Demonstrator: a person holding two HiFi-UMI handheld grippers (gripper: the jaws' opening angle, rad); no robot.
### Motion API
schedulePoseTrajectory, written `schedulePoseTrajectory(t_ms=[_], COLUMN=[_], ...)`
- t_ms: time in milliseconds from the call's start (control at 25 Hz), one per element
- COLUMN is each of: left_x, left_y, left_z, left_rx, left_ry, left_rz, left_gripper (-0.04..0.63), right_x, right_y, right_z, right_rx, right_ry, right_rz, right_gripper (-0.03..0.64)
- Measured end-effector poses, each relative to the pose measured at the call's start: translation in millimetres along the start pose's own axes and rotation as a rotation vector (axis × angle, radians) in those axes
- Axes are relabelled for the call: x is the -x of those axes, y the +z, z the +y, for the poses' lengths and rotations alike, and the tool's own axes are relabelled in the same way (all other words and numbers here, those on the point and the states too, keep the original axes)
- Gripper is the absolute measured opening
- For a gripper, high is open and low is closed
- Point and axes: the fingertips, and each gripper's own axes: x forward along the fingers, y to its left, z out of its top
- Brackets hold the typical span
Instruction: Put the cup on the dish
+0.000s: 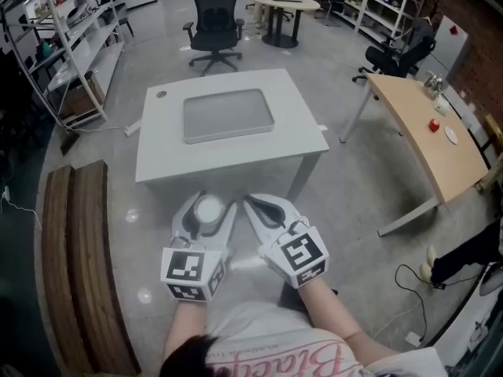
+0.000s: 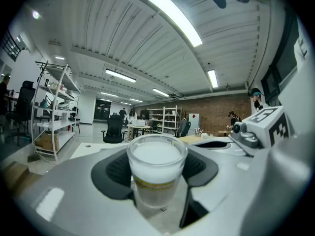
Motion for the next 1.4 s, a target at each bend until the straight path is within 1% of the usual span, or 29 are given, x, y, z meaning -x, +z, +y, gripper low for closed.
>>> schedulePoseTrajectory(t_ms=[120, 360, 560, 760, 840, 1040, 1160, 1280, 1400], left_x=[-9.3, -40.6, -81.1, -129.7, -150.8, -200.4, -228.8, -254.7, -277.4], left_y=[-3.5, 0.2, 4.8, 9.1, 9.7, 3.4, -1.9, -16.1, -31.5], left_z=[3.8, 19.7, 43.2, 77.1, 88.1, 113.6, 121.3, 124.4, 130.9], left_rx=[-0.003, -0.025, -0.033, -0.036, -0.045, -0.06, -0.086, -0.123, -0.129], left_ry=[0.009, -0.004, -0.027, -0.033, -0.054, -0.11, -0.146, -0.157, -0.16], left_rz=[0.012, 0.003, 0.004, 0.01, 0.016, 0.033, 0.029, 0.043, 0.062], left_gripper=[0.256, 0.256, 0.256, 0.256, 0.256, 0.256, 0.256, 0.256, 0.256], right_x=[-2.7, -26.2, -63.3, -100.5, -116.8, -158.7, -177.5, -185.0, -190.7], right_y=[-2.8, 0.8, 4.7, 11.0, 10.1, -2.5, -20.6, -41.2, -51.7], right_z=[-4.7, -27.4, -57.8, -89.4, -102.8, -134.9, -151.2, -167.7, -180.1], right_rx=[-0.006, -0.012, -0.008, -0.006, -0.009, -0.016, -0.032, -0.074, -0.099], right_ry=[0.013, 0.005, -0.013, -0.028, -0.038, -0.094, -0.119, -0.143, -0.157], right_rz=[-0.001, -0.03, -0.028, -0.019, -0.007, 0.022, 0.043, 0.081, 0.108], right_gripper=[0.002, 0.002, 0.002, 0.002, 0.002, 0.002, 0.002, 0.002, 0.002])
